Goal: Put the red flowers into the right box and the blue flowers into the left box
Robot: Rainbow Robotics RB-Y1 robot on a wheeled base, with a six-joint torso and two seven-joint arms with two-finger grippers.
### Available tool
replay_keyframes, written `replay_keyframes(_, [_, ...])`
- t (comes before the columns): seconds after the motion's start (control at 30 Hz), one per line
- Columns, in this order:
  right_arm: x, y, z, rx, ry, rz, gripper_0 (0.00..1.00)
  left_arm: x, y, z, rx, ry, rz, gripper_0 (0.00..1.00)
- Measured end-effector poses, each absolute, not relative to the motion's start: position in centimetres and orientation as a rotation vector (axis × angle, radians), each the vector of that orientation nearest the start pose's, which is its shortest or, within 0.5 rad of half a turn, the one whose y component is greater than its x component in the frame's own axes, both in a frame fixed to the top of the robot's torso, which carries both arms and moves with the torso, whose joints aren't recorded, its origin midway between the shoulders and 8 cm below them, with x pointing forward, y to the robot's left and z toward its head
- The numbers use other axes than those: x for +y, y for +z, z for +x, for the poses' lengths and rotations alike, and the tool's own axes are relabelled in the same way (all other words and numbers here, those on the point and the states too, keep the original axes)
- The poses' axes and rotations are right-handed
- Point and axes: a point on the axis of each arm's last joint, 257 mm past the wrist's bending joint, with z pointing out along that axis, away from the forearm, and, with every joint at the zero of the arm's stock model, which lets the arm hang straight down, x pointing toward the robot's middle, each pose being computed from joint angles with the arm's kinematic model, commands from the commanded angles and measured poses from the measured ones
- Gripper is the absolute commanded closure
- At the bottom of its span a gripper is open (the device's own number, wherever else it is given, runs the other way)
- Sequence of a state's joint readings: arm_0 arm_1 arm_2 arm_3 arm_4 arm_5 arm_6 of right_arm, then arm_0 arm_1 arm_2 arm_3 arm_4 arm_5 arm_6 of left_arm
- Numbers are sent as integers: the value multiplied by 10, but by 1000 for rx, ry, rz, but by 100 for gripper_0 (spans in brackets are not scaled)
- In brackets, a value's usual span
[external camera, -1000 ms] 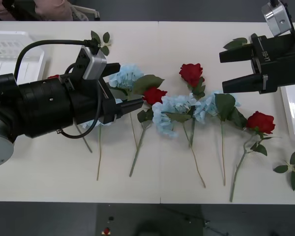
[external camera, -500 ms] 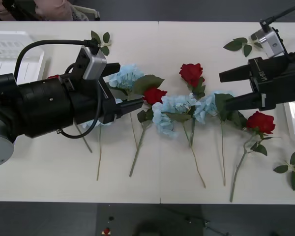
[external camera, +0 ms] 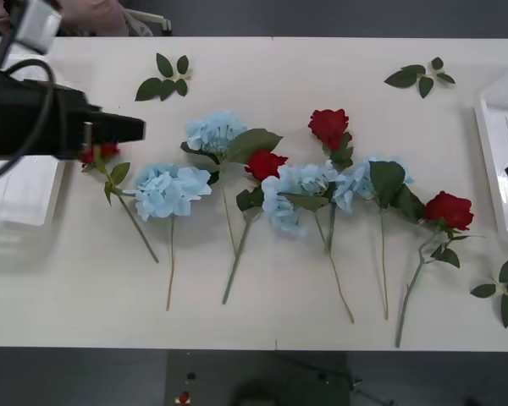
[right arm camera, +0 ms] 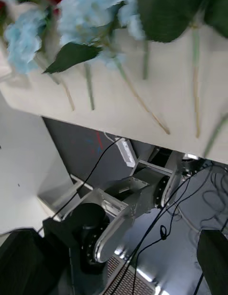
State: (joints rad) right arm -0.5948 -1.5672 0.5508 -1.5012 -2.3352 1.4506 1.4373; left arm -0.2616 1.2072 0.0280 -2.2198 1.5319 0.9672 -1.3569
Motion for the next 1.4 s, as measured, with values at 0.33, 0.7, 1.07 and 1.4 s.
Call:
replay_keyframes(0.33, [-374, -200, 382, 3013, 562, 247, 0, 292, -150, 451, 2532, -763, -123, 0])
replay_keyframes(0.7, [-337, -265, 374, 2894, 553, 347, 0, 320, -236, 494, 2615, -684, -648, 0])
replay_keyframes(1.07, [-318, -307, 400, 2805, 475, 327, 0, 335, -262, 564, 2560, -507, -816, 0])
replay_keyframes(1.4, [-304, -321, 430, 2698, 432, 260, 0, 336, -290, 591, 2524, -347, -740, 0])
